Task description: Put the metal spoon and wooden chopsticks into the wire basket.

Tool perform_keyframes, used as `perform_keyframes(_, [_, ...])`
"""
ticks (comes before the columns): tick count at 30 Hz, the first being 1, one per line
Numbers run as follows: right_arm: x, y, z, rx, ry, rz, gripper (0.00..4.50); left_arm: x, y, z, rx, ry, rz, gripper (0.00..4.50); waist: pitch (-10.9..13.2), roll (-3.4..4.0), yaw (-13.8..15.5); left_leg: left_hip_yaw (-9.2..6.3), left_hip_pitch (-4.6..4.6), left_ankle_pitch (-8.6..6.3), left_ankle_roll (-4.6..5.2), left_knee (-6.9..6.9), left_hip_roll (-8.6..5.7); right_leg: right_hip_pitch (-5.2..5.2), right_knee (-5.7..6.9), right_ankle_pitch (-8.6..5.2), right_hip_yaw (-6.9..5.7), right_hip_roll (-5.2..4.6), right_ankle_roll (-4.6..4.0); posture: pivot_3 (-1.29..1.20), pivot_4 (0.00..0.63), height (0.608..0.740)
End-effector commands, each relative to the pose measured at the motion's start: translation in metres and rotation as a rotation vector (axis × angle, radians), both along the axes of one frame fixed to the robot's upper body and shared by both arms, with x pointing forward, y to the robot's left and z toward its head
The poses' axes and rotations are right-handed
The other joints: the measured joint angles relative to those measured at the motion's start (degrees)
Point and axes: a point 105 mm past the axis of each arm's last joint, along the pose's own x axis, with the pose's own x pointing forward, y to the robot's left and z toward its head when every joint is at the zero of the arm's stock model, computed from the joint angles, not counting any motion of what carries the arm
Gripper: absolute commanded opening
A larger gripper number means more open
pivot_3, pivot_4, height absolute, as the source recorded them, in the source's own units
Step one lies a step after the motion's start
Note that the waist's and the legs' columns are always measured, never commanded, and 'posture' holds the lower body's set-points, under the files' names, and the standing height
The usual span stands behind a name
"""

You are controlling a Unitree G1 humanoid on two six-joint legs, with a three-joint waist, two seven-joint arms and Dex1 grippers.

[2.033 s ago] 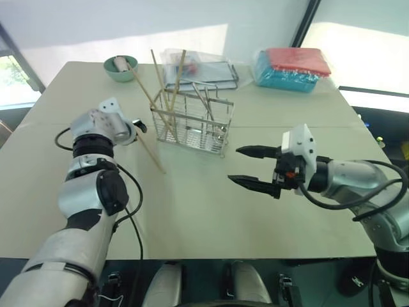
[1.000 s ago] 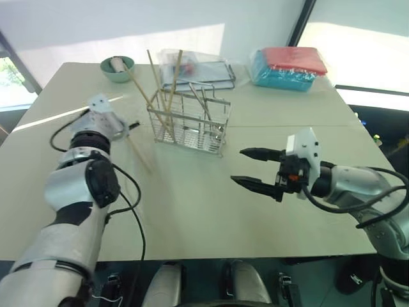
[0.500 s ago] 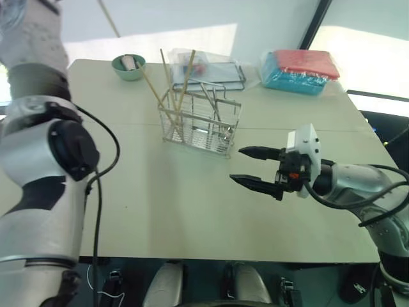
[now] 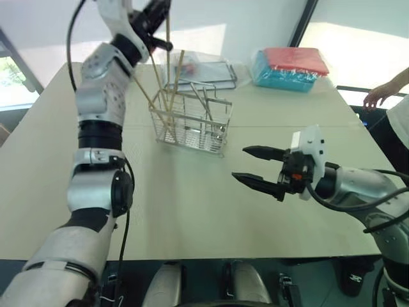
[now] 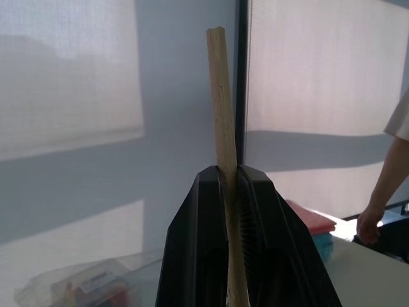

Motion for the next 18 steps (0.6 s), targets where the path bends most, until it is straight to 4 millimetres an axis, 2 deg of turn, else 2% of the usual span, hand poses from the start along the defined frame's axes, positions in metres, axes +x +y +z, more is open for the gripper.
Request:
perform_keyframes(1, [-0.003, -0.002, 0.012, 0.013, -0.052, -0.011, 3.5, -0.009, -0.01, -0.004, 0.07, -0.073, 0.018, 0.05, 0.0, 0.0, 0.09, 0.0, 0.0, 0.0, 0.0, 0.0, 0.0, 0.01, 0.0, 0.0, 0.0, 0.0, 0.0, 0.0, 0.15, 0.667])
perform_keyframes(5, [-0.002, -0.004, 0.013, 0.017, -0.052, -0.02, 3.5, -0.006, -0.008, -0.026, 0.12, -0.076, 0.063, 0.05, 0.0, 0.0, 0.07, -0.01, -0.02, 0.0, 0.01, 0.02, -0.01, 0.0, -0.02, 0.0, 0.0, 0.0, -0.01, 0.0, 0.15, 0.667])
perform_keyframes(9, [-0.001, -0.006, 0.015, 0.024, -0.05, -0.028, 3.5, -0.005, -0.004, -0.037, 0.071, -0.036, 0.075, 0.05, 0.0, 0.0, 0.07, -0.02, -0.02, -0.01, 0.02, 0.02, 0.0, 0.0, -0.02, 0.0, 0.0, 0.0, -0.01, 0.0, 0.15, 0.667])
perform_keyframes(10, [-0.001, -0.007, 0.015, 0.025, -0.049, -0.029, 3.5, -0.005, -0.003, -0.038, 0.058, -0.028, 0.076, 0.84, 0.0, 0.0, 0.08, -0.02, -0.02, -0.01, 0.02, 0.02, 0.0, 0.0, -0.02, 0.0, 0.0, 0.0, -0.01, 0.0, 0.15, 0.667])
perform_keyframes(11, [-0.001, -0.007, 0.015, 0.026, -0.049, -0.029, 3.5, -0.005, -0.002, -0.038, 0.045, -0.022, 0.075, 1.06, 0.0, 0.0, 0.08, -0.02, -0.02, -0.01, 0.02, 0.02, 0.0, 0.01, -0.02, 0.0, 0.0, 0.0, -0.01, 0.0, 0.15, 0.667])
perform_keyframes(13, [0.0, -0.008, 0.015, 0.024, -0.048, -0.031, 3.5, -0.005, 0.001, -0.037, 0.012, -0.007, 0.078, 1.93, 0.0, 0.0, 0.08, -0.02, -0.02, -0.02, 0.03, 0.02, 0.0, 0.01, -0.02, 0.0, 0.0, 0.0, -0.01, 0.0, 0.15, 0.667])
perform_keyframes(18, [0.003, -0.009, 0.015, 0.022, -0.049, -0.034, 3.5, -0.01, 0.007, -0.03, -0.04, 0.017, 0.076, 4.45, 0.0, 0.0, 0.04, -0.03, -0.01, -0.02, 0.03, 0.02, 0.0, 0.01, -0.02, 0.0, 0.0, 0.01, -0.01, 0.0, 0.15, 0.667])
